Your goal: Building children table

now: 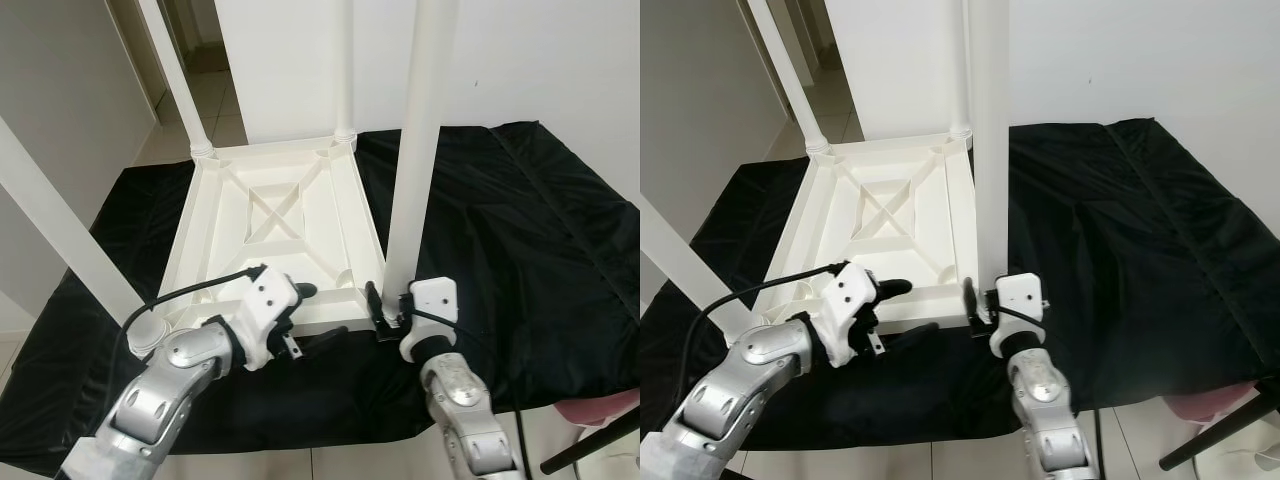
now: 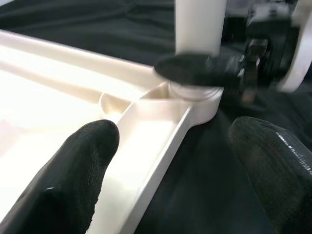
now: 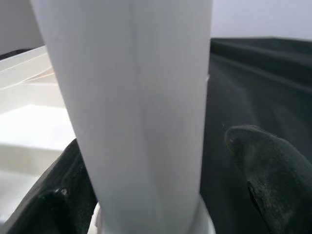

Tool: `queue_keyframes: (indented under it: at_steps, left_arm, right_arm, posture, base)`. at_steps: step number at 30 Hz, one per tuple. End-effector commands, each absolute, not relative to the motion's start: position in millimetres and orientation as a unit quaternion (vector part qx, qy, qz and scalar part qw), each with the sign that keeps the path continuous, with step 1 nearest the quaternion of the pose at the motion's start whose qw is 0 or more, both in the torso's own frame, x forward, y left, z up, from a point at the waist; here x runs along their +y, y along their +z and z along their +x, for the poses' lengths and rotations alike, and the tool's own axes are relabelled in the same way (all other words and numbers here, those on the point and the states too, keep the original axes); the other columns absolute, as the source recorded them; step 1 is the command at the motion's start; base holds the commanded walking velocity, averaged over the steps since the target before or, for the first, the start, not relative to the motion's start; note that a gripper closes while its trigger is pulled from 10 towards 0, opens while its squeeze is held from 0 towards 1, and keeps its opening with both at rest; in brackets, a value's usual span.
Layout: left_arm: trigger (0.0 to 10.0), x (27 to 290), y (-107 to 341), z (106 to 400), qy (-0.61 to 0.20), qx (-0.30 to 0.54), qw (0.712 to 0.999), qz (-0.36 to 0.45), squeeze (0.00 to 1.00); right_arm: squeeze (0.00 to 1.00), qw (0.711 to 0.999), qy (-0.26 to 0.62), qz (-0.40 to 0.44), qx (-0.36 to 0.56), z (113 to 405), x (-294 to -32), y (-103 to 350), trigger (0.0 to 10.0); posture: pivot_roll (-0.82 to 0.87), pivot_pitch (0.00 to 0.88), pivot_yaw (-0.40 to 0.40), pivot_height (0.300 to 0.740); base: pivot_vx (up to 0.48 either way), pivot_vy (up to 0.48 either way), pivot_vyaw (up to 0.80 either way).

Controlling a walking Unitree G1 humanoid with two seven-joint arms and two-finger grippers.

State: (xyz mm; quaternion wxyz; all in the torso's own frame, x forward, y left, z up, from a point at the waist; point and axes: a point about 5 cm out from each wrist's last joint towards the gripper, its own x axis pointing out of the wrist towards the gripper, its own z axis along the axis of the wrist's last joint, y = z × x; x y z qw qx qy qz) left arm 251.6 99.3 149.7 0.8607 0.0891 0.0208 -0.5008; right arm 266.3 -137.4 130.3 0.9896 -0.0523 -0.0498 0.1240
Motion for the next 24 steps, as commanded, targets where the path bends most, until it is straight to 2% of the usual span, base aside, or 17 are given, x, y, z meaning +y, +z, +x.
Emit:
queue_keyframes:
  at_steps: [1, 8, 13, 14, 15, 21, 24]
  left_arm:
    - [10.0, 103, 149, 247, -0.512, 0.031, 0.855, 0.081, 0.0]
    - [10.0, 101, 149, 239, -0.509, 0.036, 0.858, 0.055, 0.0]
    - [10.0, 105, 150, 246, -0.439, 0.019, 0.897, 0.04, 0.0]
    - [10.0, 105, 150, 246, -0.439, 0.019, 0.897, 0.04, 0.0]
    - [10.0, 106, 150, 249, -0.41, 0.016, 0.911, 0.034, 0.0]
    - [10.0, 106, 152, 252, -0.378, 0.01, 0.925, 0.019, 0.0]
    - [10.0, 105, 153, 253, -0.364, 0.006, 0.931, 0.009, 0.0]
  right_arm:
    - [0.0, 0.986, 0.148, -0.05, -0.052, 268, -139, 131, 10.0]
    - [0.0, 0.976, 0.199, -0.076, -0.051, 273, -144, 134, 10.0]
    - [0.0, 0.976, 0.199, -0.066, -0.055, 271, -145, 135, 10.0]
    - [0.0, 0.976, 0.199, -0.066, -0.055, 271, -145, 135, 10.0]
    - [0.0, 0.978, 0.194, -0.05, -0.052, 268, -142, 134, 10.0]
    - [0.0, 0.98, 0.188, -0.034, -0.054, 264, -134, 132, 10.0]
    - [0.0, 0.988, 0.145, -0.002, -0.06, 264, -125, 134, 10.0]
  posture:
    - [-0.07, 0.029, 0.105, 0.74]
    - [-0.05, 0.023, 0.084, 0.74]
    - [-0.05, 0.023, 0.084, 0.74]
    - [-0.05, 0.023, 0.084, 0.74]
    - [-0.04, 0.027, 0.076, 0.74]
    - [-0.04, 0.026, 0.08, 0.74]
    - [-0.03, 0.026, 0.089, 0.74]
  base:
    - [0.0, 0.0, 0.0]
    - [0.0, 0.0, 0.0]
    - [0.0, 0.0, 0.0]
    - [0.0, 0.0, 0.0]
    - [0.0, 0.0, 0.0]
    - [0.0, 0.0, 0.0]
    - [0.0, 0.0, 0.0]
